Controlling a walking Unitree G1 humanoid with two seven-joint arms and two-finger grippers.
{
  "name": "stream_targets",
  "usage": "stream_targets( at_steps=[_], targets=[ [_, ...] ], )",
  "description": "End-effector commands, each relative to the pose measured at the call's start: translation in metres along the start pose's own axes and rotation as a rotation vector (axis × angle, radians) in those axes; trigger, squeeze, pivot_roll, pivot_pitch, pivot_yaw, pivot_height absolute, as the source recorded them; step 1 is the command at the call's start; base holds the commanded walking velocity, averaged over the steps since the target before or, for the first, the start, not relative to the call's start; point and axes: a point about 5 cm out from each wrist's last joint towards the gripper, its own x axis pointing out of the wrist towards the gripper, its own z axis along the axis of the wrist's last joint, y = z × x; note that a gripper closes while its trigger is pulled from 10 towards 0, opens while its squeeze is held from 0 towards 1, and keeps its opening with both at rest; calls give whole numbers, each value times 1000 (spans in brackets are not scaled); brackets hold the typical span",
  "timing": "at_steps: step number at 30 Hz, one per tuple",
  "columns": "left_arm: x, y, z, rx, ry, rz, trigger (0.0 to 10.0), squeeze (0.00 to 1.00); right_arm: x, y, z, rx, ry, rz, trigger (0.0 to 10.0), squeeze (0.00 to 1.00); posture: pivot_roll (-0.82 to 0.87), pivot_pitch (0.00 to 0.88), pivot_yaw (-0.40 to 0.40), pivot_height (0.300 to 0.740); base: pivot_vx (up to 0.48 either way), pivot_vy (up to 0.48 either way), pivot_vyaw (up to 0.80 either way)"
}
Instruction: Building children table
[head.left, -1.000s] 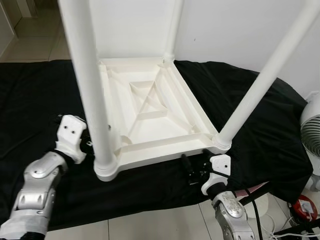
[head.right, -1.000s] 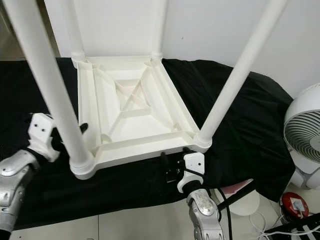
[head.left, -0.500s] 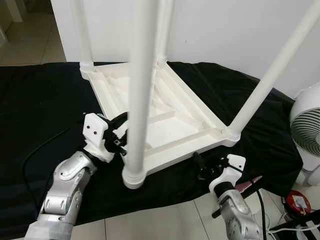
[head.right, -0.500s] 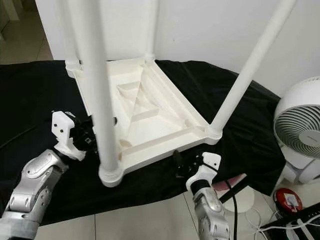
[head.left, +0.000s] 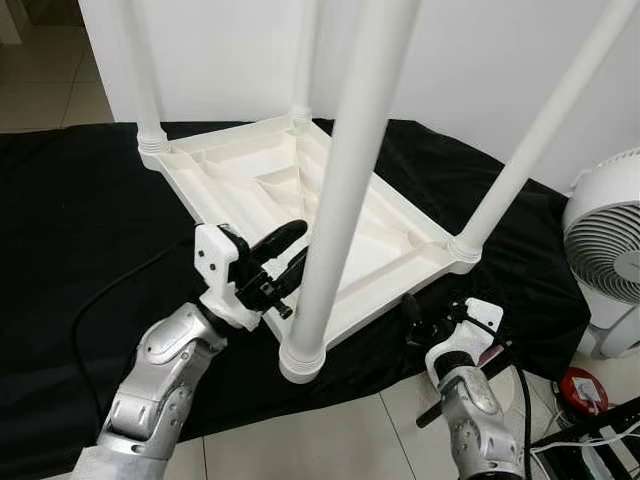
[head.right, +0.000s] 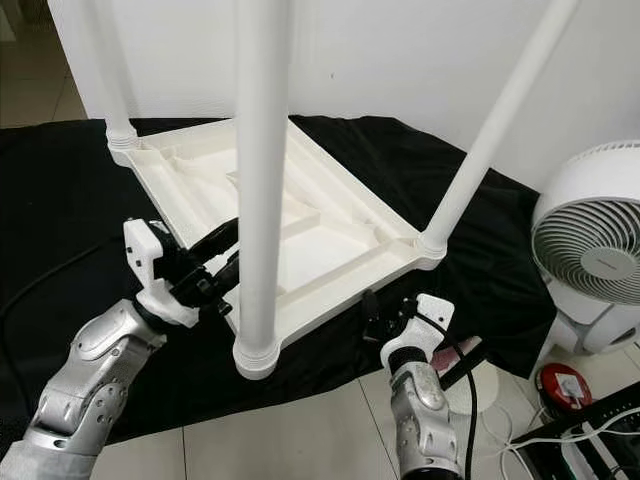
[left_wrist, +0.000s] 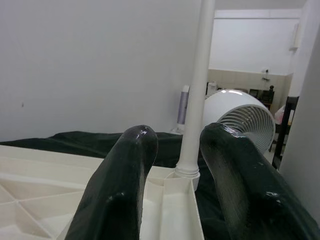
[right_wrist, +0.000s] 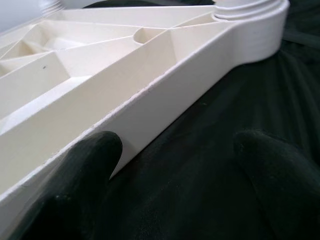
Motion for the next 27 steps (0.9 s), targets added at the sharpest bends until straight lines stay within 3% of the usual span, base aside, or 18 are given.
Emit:
stream_targets(
  at_steps=[1, 11, 16, 21, 24, 27],
  targets=[
    [6, -15, 3, -4, -28, -208, 10000, 0, 3, 6, 11, 10, -65, 12, 10000, 0, 62, 77, -99, 740, 0, 0, 0],
    [12, -9, 2, -10, -15, -228, 10000, 0, -8, -1, 34, -71, -190, 9, 10000, 0, 37, 85, -77, 740, 0, 0, 0],
    [12, -8, -3, -13, 13, -243, 10000, 0, -7, -4, 39, -93, -203, 13, 10000, 0, 33, 86, -75, 740, 0, 0, 0],
    [13, -7, -3, -5, 9, -242, 10000, 0, 0, -5, 45, -53, -218, -8, 10000, 0, 31, 87, -73, 740, 0, 0, 0],
    [16, -7, -1, -2, -2, -241, 10000, 0, 23, -8, 53, 50, -203, -35, 10000, 0, 35, 84, -72, 740, 0, 0, 0],
    [16, -7, -1, -2, -4, -242, 10000, 0, 26, -8, 53, 61, -197, -35, 10000, 0, 35, 84, -72, 740, 0, 0, 0]
  ],
)
